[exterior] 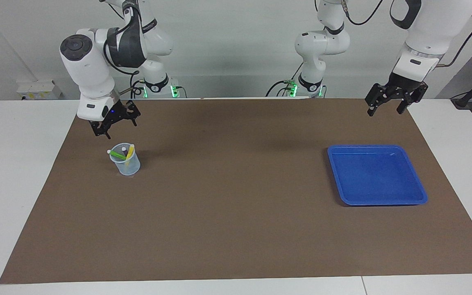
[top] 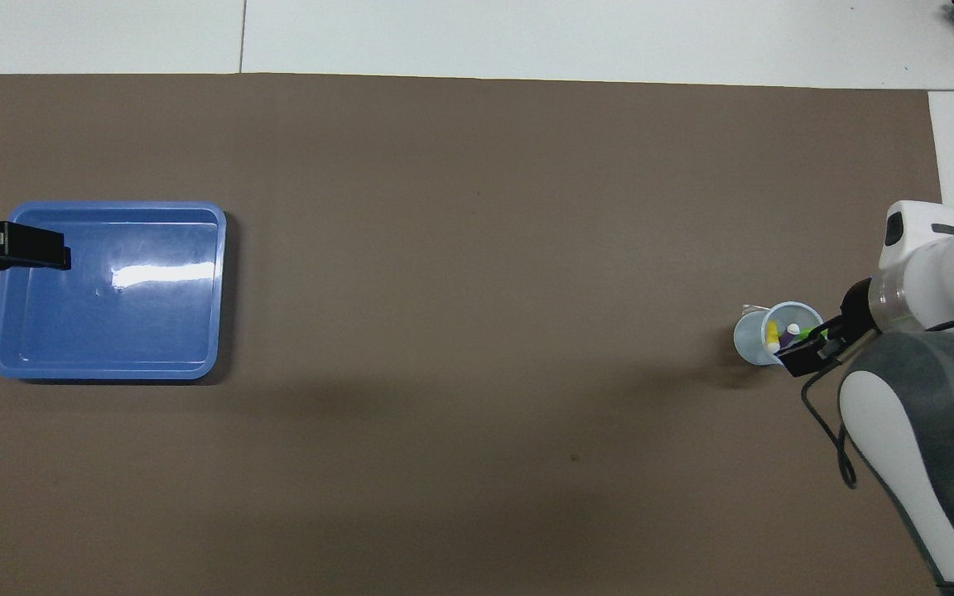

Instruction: Transfer and insert pens with both arms

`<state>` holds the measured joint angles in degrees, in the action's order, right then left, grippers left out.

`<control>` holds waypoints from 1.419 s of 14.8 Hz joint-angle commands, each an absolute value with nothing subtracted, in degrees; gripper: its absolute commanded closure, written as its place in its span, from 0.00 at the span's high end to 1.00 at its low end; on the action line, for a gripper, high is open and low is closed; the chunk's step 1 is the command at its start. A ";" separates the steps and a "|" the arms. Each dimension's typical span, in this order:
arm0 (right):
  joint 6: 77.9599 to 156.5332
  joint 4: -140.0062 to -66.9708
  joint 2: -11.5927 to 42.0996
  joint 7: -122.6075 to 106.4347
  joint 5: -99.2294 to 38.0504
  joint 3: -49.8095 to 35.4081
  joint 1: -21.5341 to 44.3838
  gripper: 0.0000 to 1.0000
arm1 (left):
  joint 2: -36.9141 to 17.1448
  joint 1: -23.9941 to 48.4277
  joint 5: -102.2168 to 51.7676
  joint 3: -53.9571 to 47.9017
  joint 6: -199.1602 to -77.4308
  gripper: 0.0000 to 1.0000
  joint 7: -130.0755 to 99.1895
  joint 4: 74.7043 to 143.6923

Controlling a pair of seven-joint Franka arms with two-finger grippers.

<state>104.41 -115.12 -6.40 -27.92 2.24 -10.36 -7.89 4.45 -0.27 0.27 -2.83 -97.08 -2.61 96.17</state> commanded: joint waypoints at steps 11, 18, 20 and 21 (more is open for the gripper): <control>97.55 -102.83 -1.58 -10.81 -2.11 -9.06 -5.10 1.00 | 4.04 0.09 0.70 -2.11 -95.01 1.00 -2.29 94.40; 98.18 -99.58 -0.70 -9.59 -1.85 1.13 6.23 1.00 | 4.22 0.09 0.79 -2.28 -94.48 1.00 -2.29 93.60; 96.60 -99.84 -0.88 -6.34 -2.11 2.37 6.50 1.00 | 4.48 0.00 0.70 -2.37 -94.39 1.00 -2.29 93.60; 95.90 -100.02 -0.97 -5.11 -2.11 2.37 6.50 1.00 | 4.48 -0.09 0.70 -2.37 -94.48 1.00 -2.29 93.60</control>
<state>97.98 -101.26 -1.86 -7.79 -1.21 1.45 6.01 4.46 -0.28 0.27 -2.56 -95.98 -2.61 94.76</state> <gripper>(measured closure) 0.000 0.000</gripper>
